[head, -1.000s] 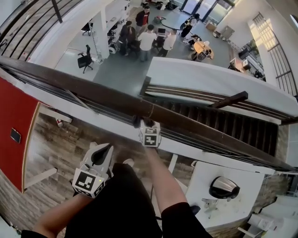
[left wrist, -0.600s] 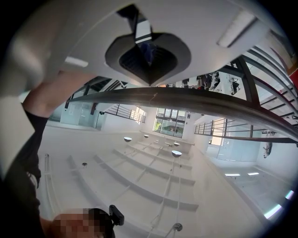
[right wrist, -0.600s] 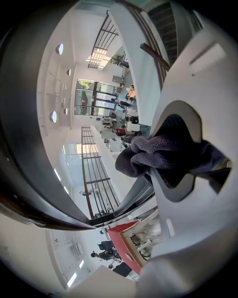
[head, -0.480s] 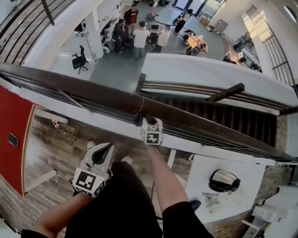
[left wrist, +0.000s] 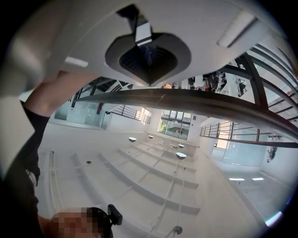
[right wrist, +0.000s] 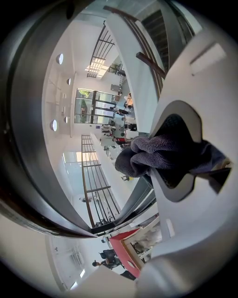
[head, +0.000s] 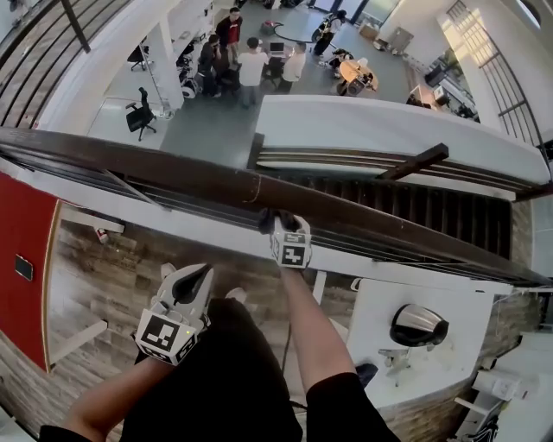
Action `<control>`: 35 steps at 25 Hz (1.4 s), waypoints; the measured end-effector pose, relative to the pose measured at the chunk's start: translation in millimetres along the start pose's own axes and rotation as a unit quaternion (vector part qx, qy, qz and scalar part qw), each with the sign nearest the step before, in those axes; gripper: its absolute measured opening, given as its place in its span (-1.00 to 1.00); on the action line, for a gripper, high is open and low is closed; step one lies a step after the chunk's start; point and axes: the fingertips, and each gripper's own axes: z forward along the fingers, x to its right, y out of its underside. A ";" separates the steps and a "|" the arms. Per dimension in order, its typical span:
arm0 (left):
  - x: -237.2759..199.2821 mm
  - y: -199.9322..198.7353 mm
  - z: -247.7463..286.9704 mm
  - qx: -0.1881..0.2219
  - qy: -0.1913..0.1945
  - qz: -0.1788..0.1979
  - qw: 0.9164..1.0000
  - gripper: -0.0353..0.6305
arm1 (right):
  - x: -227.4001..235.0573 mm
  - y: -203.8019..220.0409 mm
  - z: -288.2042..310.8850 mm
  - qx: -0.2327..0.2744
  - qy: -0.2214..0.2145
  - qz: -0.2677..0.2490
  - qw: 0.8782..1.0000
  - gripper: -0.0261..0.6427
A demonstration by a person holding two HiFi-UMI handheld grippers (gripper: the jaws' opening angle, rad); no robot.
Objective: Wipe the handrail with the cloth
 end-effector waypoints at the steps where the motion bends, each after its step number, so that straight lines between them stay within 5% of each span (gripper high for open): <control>1: -0.6 0.3 -0.7 -0.001 0.002 -0.002 1.000 -0.90 | 1.0 -0.6 -0.3 0.001 0.002 0.001 1.000 -0.56; 9: -19.2 6.0 -21.2 -0.006 -0.014 -0.018 1.000 -0.90 | -20.5 -4.2 -15.4 0.024 -0.020 0.000 1.000 -0.56; 16: -61.9 3.9 -54.2 -0.003 -0.059 -0.029 0.998 -0.90 | -151.6 -3.1 5.0 0.009 -0.112 -0.054 0.992 -0.56; 21: -99.7 2.2 -85.1 0.007 -0.088 -0.036 0.995 -0.90 | -247.3 -13.0 39.6 -0.011 -0.170 -0.025 0.985 -0.56; 28: -154.4 6.7 -120.4 0.028 -0.134 -0.047 0.989 -0.90 | -312.0 0.2 88.9 -0.067 -0.161 -0.057 0.983 -0.56; 35: -210.6 16.6 -152.6 0.017 -0.169 -0.052 0.984 -0.90 | -322.3 15.2 136.9 -0.100 -0.118 -0.032 0.987 -0.55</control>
